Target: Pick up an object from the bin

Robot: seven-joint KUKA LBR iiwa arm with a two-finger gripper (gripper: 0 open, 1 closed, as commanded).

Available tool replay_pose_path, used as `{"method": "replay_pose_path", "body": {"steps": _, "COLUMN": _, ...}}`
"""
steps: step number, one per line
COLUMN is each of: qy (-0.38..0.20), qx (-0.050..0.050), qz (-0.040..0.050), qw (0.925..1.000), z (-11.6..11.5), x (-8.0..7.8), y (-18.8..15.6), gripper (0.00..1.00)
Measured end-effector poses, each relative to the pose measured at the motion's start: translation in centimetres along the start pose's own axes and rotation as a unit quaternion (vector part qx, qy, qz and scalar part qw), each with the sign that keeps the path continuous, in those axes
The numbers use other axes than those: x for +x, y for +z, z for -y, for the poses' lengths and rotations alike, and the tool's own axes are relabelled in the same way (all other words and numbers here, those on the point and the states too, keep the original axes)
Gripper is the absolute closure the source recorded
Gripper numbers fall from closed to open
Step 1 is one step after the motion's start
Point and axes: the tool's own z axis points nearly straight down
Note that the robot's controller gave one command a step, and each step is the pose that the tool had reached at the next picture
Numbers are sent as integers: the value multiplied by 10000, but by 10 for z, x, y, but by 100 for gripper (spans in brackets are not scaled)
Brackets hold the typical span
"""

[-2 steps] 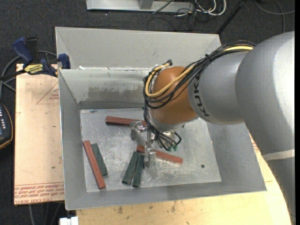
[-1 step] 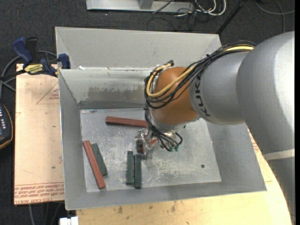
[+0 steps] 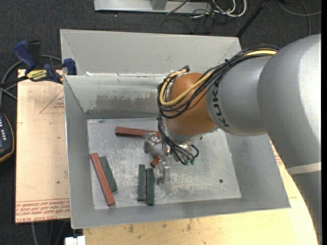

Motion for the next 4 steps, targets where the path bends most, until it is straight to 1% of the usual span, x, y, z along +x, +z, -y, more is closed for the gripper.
{"method": "replay_pose_path", "body": {"steps": 1, "qy": 1, "qx": -1, "qz": 2, "qw": 10000, "z": 0, "x": 0, "y": 0, "gripper": 100}}
{"method": "replay_pose_path", "body": {"steps": 2, "qy": 1, "qx": 0, "qz": -1, "qw": 10000, "z": 0, "x": 0, "y": 0, "gripper": 0}}
{"method": "replay_pose_path", "body": {"steps": 3, "qy": 665, "qx": 13, "qz": 13, "qw": 9978, "z": 57, "x": 27, "y": -47, "gripper": 0}}
{"method": "replay_pose_path", "body": {"steps": 4, "qy": 126, "qx": 8, "qz": 3, "qw": 9999, "z": 98, "x": 1, "y": 2, "gripper": 0}}
